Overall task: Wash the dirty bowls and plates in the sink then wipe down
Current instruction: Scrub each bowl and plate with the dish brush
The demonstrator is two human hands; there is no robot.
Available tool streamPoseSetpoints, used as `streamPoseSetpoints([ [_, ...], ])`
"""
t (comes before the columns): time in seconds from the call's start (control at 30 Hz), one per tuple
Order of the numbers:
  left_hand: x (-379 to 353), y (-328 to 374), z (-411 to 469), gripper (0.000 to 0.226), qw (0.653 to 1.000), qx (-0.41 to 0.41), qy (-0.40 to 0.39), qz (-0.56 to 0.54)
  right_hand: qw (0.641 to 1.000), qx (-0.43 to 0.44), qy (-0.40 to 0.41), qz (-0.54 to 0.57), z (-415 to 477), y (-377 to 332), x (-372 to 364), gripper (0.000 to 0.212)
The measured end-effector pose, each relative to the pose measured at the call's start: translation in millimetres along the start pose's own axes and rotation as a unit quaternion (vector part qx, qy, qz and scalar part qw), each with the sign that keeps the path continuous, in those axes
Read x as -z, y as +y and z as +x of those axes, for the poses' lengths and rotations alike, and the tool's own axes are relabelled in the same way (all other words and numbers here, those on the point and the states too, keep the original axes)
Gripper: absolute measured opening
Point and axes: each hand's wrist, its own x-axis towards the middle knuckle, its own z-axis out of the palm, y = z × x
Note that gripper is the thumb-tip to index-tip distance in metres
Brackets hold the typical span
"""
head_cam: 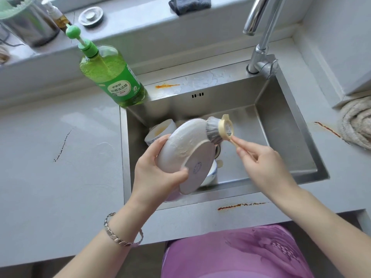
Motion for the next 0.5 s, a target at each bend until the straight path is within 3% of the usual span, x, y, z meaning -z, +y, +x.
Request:
streamPoseSetpoints([
  [0.13, 1, 2, -1, 0.059, 0.999, 0.002, 0.026, -0.034, 0.995, 0.085, -0.022, 0.039, -28, -28, -4, 0.046],
  [0.3, 2, -1, -4, 0.056, 0.997, 0.018, 0.033, -0.062, 0.997, -0.036, -0.007, 0.062, 3, -1, 0, 0.035],
  [0.43, -1, -4, -3, 0.054, 0.996, 0.024, 0.042, -0.070, 0.990, 0.047, -0.062, 0.120, -24, -31, -8, 0.042],
  [0.5, -1, -5, -2, 0.055, 0.994, 0.034, 0.055, -0.087, 0.992, 0.048, -0.057, 0.104, -23, -27, -10, 0.045],
])
